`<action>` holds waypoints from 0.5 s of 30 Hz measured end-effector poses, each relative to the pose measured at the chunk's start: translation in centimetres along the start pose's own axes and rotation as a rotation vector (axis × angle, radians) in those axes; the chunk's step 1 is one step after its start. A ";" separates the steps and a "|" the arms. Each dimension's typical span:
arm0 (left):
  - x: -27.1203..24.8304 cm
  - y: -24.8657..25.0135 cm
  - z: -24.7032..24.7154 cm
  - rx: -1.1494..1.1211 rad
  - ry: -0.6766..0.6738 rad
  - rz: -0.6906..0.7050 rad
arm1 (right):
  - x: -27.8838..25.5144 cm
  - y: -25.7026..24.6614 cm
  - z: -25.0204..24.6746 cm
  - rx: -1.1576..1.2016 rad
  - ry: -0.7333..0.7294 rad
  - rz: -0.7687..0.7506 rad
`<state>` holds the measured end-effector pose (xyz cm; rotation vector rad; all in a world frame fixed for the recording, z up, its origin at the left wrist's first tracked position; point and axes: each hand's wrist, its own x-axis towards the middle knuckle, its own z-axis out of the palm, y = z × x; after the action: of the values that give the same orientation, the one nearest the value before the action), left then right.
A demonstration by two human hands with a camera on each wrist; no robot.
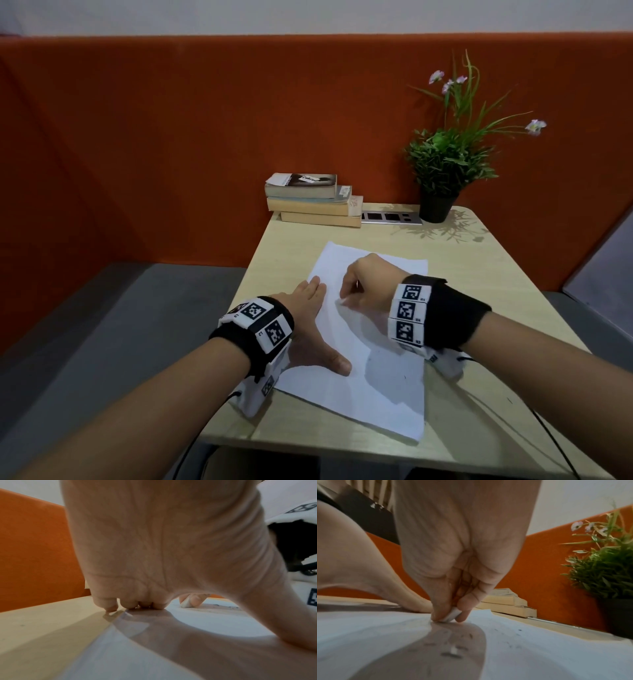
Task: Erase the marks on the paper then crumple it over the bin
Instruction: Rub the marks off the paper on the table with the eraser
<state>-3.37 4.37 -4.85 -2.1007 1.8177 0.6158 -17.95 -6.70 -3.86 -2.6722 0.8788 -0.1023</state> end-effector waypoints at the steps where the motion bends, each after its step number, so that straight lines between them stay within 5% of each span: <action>1: 0.0 0.0 0.0 -0.001 -0.003 -0.001 | -0.4 0.0 0.0 -0.009 -0.008 -0.001; 10: 0.0 0.2 0.3 0.026 -0.011 -0.002 | -7.7 0.5 0.2 0.011 -0.152 -0.115; 15: -0.1 0.0 0.0 0.022 -0.009 0.008 | -5.9 1.1 -0.8 0.011 -0.155 -0.089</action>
<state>-3.42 4.41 -4.80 -2.0743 1.8203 0.6032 -23.47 -4.24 -3.29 -2.6667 0.7102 0.0783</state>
